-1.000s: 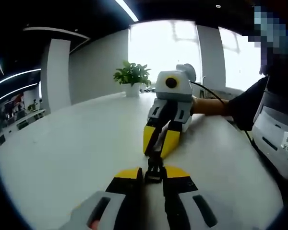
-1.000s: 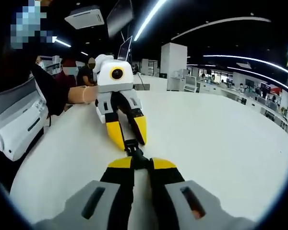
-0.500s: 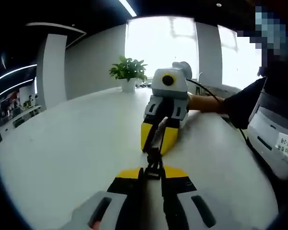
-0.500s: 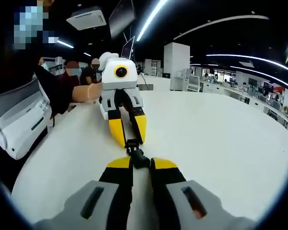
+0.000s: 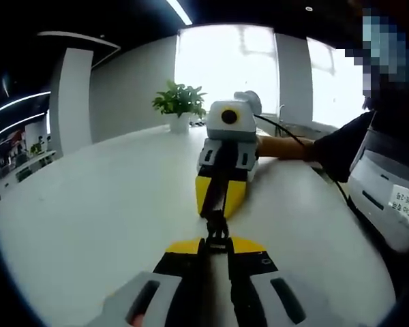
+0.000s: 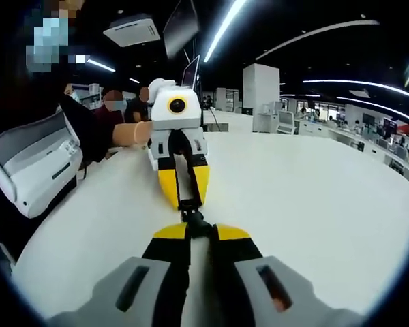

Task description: Snap the two parts of the plastic buckle together until the buckle closes and remains connected.

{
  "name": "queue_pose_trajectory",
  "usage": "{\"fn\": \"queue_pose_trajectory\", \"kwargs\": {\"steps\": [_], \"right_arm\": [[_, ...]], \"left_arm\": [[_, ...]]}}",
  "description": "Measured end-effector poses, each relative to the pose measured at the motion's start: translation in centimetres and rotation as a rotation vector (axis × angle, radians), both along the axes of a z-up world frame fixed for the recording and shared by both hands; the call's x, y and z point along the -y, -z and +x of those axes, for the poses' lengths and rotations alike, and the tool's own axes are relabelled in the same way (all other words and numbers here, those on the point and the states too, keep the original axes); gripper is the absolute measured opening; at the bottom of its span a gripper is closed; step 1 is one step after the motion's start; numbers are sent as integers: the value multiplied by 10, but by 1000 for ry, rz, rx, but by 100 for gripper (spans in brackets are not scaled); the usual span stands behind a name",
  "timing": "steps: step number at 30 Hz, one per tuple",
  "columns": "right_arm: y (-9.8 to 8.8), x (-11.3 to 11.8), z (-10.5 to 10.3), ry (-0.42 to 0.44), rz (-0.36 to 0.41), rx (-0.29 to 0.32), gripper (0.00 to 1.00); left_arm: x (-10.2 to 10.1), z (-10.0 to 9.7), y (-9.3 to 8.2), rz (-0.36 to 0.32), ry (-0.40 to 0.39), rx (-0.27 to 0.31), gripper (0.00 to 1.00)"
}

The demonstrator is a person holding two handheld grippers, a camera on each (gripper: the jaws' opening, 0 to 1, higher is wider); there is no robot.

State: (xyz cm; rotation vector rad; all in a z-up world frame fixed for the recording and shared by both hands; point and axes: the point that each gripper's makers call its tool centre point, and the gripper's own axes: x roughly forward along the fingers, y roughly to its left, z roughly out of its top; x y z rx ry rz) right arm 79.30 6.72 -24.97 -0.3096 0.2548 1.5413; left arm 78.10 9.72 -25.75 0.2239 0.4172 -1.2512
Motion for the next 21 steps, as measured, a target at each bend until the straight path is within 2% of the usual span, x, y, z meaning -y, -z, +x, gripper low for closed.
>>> {"fn": "queue_pose_trajectory", "kwargs": {"steps": [5, 11, 21], "right_arm": [[0, -1, 0, -16, -6, -10, 13], [0, 0, -2, -39, -29, 23, 13], [0, -2, -3, -72, -23, 2, 13]], "left_arm": [[0, 0, 0, 2, 2, 4, 13], [0, -1, 0, 5, 11, 11, 13], [1, -2, 0, 9, 33, 5, 13]]}}
